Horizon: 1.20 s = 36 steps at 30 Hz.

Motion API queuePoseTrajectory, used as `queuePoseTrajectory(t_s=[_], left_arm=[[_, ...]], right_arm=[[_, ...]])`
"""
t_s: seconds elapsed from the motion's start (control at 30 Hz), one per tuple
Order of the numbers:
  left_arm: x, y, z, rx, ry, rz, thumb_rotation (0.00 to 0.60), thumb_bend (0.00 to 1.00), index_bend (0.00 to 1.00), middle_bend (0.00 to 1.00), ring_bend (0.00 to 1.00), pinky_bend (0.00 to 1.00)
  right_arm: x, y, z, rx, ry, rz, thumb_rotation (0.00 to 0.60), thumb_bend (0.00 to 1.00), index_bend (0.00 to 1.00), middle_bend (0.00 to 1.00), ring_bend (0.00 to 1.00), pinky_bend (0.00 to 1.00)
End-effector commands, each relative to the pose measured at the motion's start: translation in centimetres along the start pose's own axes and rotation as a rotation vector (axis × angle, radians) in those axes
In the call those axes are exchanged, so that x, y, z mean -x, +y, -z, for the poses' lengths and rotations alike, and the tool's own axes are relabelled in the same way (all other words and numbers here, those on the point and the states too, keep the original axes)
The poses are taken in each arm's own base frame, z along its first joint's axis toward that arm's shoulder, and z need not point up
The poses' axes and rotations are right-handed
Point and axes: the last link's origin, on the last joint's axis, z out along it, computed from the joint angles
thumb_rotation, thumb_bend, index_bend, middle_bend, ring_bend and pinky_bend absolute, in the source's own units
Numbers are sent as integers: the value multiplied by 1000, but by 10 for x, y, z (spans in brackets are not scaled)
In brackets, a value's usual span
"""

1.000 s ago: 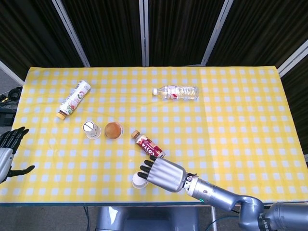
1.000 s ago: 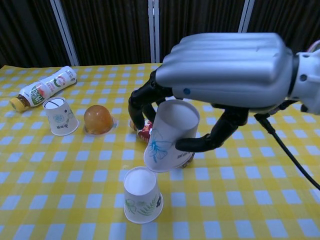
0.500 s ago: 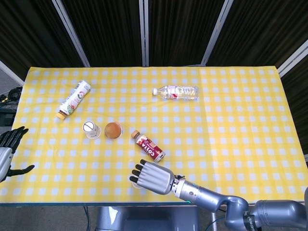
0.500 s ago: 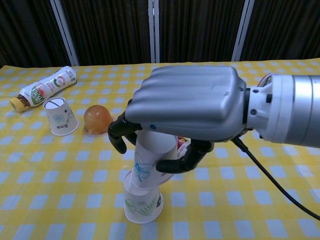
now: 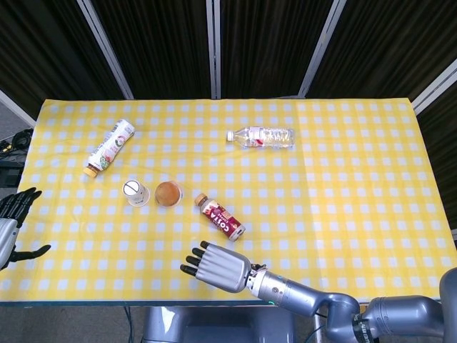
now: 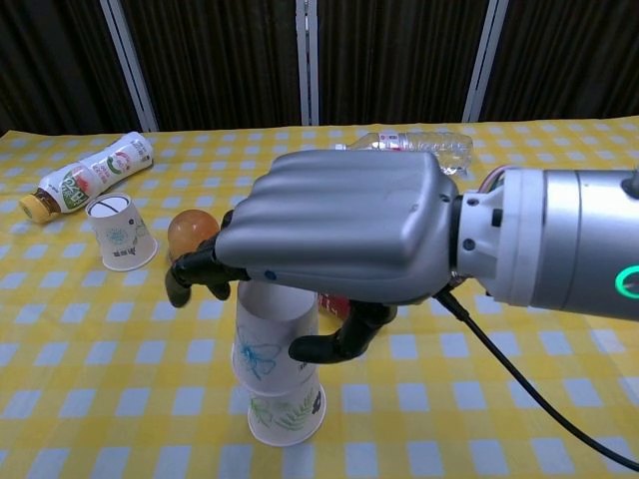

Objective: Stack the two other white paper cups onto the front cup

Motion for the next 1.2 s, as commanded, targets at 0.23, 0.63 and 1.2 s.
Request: queuePoseTrajectory(t_s=[0.23, 0.63, 1.2], left_arm=[[1, 0, 0, 0, -2, -3, 600, 7, 0, 0, 0, 0], [1, -2, -1, -8, 1, -3, 600, 8, 0, 0, 0, 0], [5, 13, -16, 23, 6, -24, 600, 7, 0, 0, 0, 0]], right_arm=[[-3, -4, 4, 4, -2, 22, 600, 0, 0, 0, 0, 126], [-11, 30, 53, 89, 57, 207, 600, 0, 0, 0, 0, 45], [34, 84, 243, 783, 45, 29, 600, 0, 0, 0, 0, 0]])
